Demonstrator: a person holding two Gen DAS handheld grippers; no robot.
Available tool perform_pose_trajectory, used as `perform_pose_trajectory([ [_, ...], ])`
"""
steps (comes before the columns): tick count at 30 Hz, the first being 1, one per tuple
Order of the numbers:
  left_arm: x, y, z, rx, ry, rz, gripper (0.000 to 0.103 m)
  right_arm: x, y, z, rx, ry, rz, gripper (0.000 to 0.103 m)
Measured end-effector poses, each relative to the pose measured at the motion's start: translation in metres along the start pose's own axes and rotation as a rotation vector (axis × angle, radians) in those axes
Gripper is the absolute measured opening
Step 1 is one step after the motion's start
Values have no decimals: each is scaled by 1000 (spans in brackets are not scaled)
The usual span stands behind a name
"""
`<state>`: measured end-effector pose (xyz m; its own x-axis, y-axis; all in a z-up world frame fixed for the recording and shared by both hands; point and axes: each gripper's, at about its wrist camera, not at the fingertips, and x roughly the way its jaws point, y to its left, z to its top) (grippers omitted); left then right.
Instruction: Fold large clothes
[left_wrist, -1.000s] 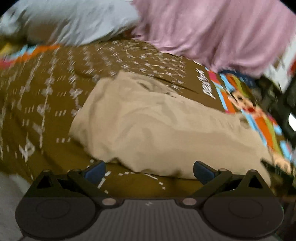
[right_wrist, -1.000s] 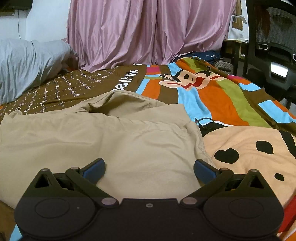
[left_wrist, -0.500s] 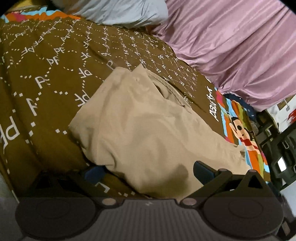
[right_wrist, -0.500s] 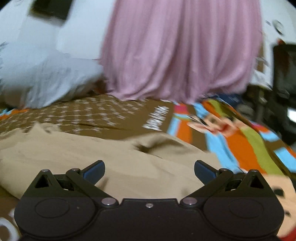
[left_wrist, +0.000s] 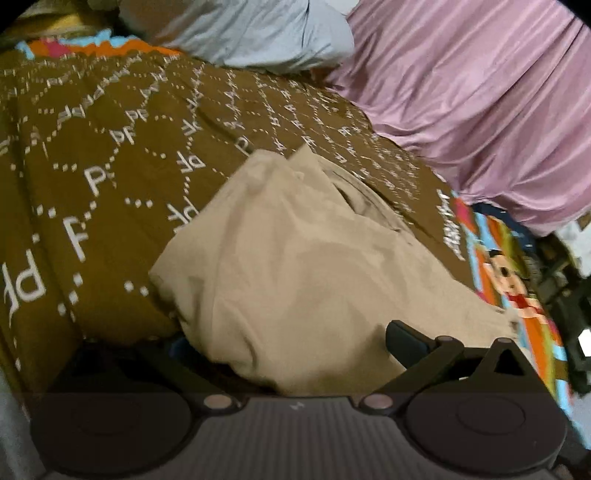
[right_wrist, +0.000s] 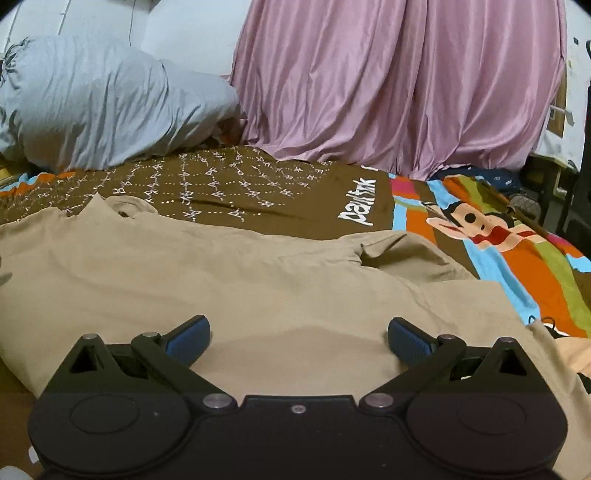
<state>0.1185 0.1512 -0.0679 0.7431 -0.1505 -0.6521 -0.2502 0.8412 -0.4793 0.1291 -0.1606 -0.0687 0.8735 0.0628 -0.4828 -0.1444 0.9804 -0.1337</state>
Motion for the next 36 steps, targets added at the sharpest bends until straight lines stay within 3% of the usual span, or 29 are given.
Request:
perform_pose_trajectory([
  [3,3,-6,-2,25,-38,45,99,0,0,-1,6,-2,3,102],
  [6,-5,-7,-2,31,-77,75,75,0,0,-1,4,-6,-2,102],
  [8,-10,-8,-1,35,-102,123,45,-2,0,-1,4,-13,-8,102],
  [10,-15,-14,1,51,-123,162,35,-3,-1,-3,5,-20,-10,102],
  [14,-31,-35,9,128,-187,167,11,-2,-2,-4,10,-22,-7,102],
  [17,-48,-62,16,210,-230,111,4,-2,-2,-4,14,-21,-7,102],
  [21,-72,-116,23,376,-288,-5,3,-1,-2,-5,20,-17,-3,102],
  [25,-81,-179,20,534,-255,-91,2,2,-6,-2,52,0,18,102],
  [27,-81,-210,16,617,-234,-114,2,0,-18,0,107,1,79,102],
  [30,-73,-249,10,677,-180,-149,2,-13,-59,11,307,11,190,98],
  [32,-65,-272,4,707,-142,-153,2,-25,-101,20,522,48,257,92],
  [34,-53,-292,-2,739,-109,-140,2,-31,-146,21,761,105,409,91],
  [36,-44,-308,-12,768,-73,-131,2,-37,-182,15,923,118,572,90],
])
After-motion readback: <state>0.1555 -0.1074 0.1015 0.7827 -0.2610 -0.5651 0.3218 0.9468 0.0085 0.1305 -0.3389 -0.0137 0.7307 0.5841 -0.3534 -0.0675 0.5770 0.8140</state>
